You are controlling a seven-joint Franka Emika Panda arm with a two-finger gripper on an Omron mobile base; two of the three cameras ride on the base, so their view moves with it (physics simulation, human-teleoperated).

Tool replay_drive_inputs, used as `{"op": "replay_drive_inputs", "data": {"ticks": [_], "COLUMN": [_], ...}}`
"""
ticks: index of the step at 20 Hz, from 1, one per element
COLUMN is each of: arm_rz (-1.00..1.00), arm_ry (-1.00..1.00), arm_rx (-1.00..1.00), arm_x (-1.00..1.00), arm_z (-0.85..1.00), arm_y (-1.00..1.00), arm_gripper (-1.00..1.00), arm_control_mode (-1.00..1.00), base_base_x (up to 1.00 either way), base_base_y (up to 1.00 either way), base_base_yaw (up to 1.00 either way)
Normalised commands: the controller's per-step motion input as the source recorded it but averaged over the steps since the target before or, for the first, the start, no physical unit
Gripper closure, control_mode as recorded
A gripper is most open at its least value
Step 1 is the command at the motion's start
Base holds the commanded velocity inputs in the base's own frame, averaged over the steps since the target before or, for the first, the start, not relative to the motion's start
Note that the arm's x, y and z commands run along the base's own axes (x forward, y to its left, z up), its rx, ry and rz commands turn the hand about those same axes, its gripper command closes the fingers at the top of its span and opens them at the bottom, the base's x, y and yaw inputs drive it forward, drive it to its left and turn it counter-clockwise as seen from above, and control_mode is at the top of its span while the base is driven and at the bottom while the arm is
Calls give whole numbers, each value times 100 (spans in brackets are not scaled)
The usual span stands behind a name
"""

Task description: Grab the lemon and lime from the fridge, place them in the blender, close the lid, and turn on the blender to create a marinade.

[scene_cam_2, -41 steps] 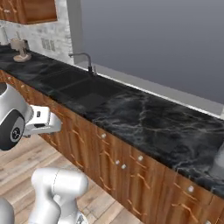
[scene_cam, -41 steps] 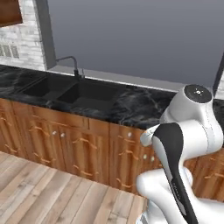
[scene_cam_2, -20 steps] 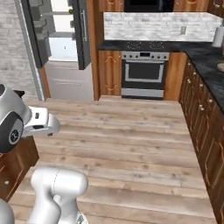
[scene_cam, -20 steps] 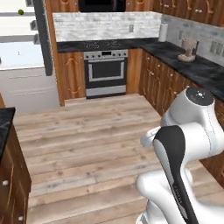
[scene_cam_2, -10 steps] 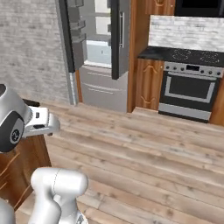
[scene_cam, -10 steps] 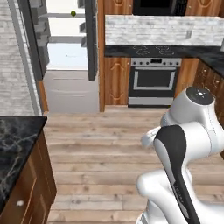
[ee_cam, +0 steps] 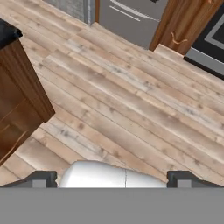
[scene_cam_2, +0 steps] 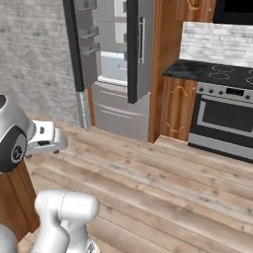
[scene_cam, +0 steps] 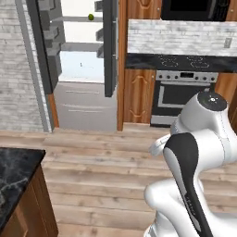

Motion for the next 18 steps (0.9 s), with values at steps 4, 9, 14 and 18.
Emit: {"op": "replay_drive_inputs", "data": {"ticks": [4,9,14,18], "arm_rz": [0,0,0,0], "arm_ry": [0,0,0,0], "arm_rx": [0,0,0,0], "arm_x": [0,0,0,0], "arm_z": [0,0,0,0], "arm_y": [0,0,0,0], "arm_gripper": [-100,-100,-100,-100], "arm_control_mode": [100,100,100,100], "base_base_x": [100,100,100,100], "base_base_y": [19,30,59,48], "base_base_yaw": [9,6,1,0]}}
